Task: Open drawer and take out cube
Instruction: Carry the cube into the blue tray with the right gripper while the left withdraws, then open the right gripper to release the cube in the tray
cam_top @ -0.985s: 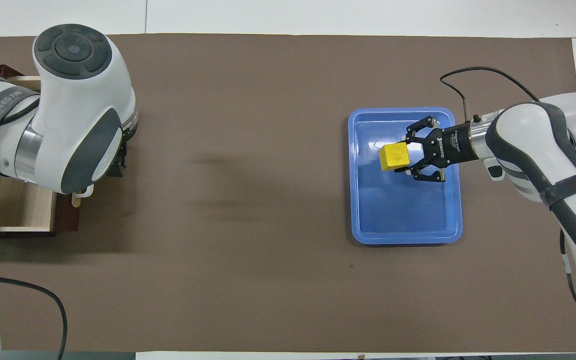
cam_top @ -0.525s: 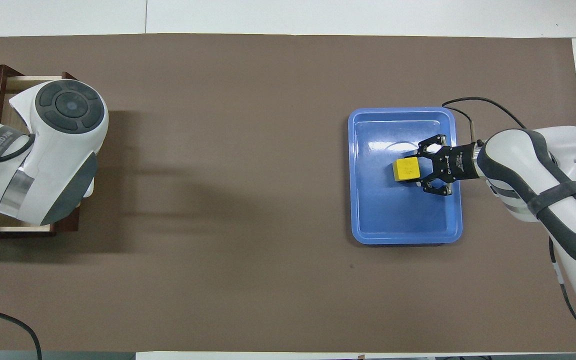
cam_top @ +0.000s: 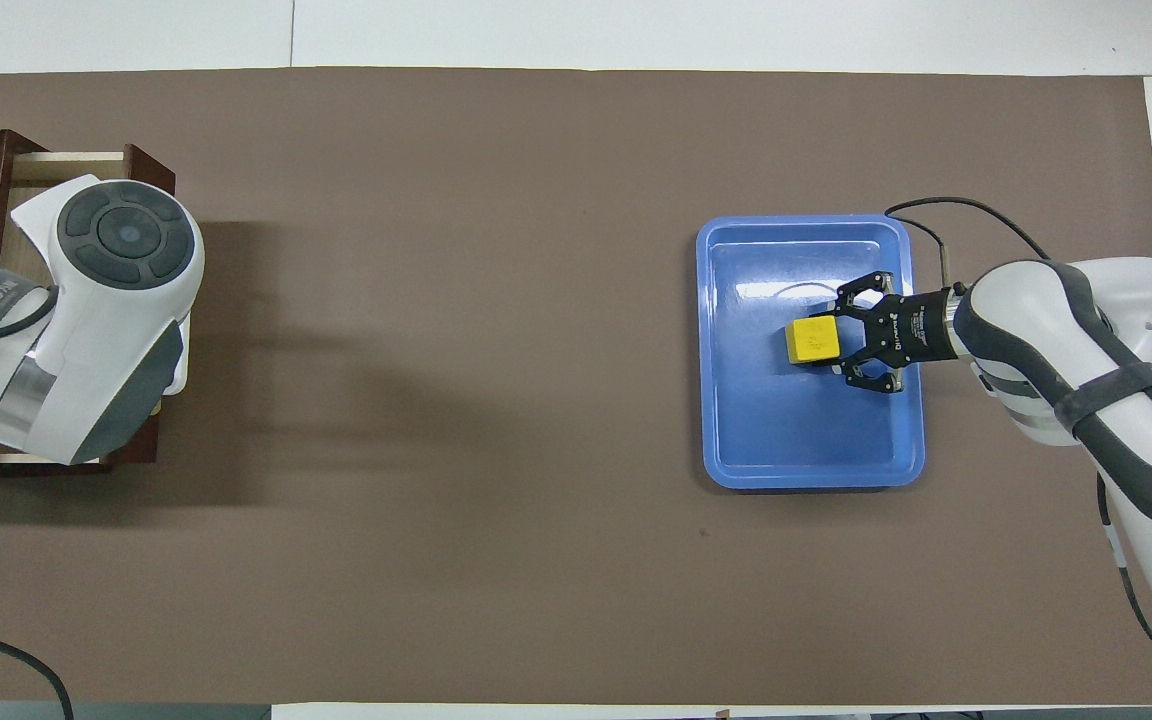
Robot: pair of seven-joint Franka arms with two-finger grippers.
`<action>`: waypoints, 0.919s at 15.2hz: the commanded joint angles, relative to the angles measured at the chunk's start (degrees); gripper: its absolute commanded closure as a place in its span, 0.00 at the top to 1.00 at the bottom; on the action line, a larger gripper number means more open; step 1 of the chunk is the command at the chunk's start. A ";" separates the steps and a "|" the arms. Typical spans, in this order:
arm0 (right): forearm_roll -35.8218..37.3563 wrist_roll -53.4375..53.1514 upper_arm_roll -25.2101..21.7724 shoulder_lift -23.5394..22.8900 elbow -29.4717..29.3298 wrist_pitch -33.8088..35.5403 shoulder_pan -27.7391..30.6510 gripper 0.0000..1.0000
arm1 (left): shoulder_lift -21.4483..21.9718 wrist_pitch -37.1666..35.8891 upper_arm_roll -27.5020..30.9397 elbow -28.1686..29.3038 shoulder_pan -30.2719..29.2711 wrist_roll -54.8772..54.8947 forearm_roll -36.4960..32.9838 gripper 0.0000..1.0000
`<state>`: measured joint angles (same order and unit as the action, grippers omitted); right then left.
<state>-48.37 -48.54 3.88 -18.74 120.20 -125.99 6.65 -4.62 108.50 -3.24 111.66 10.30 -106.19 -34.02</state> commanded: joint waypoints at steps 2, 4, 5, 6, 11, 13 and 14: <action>-0.50 0.29 0.78 0.64 2.06 0.57 0.99 0.00 | 1.28 3.38 -0.10 2.33 -4.23 4.05 -3.51 1.00; -0.50 -0.23 0.78 0.64 2.06 0.48 1.08 0.00 | 1.11 3.56 -0.10 1.99 -6.25 6.33 -4.12 1.00; -0.50 -0.67 0.78 0.64 2.06 0.48 1.08 0.00 | 1.11 3.65 -0.10 1.90 -6.61 7.21 -4.99 1.00; -0.41 -1.98 0.78 0.64 2.06 0.30 0.91 0.07 | 1.02 4.00 -0.19 1.90 -8.09 8.09 -5.61 1.00; -0.32 -3.58 0.69 0.64 1.53 0.39 0.38 1.00 | 0.76 5.67 -0.10 1.63 -11.09 12.14 -6.50 1.00; -0.06 -5.24 0.69 1.07 1.09 0.91 0.29 1.00 | 0.67 5.67 -0.10 1.46 -12.06 12.85 -6.50 1.00; 0.38 -6.38 0.69 1.68 0.22 2.14 0.20 1.00 | 0.58 5.67 -0.10 1.28 -12.15 12.85 -6.50 1.00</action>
<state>-48.40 -52.40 4.07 -18.58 121.06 -125.72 6.46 -4.63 112.60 -3.26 112.04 0.29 -95.42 -38.89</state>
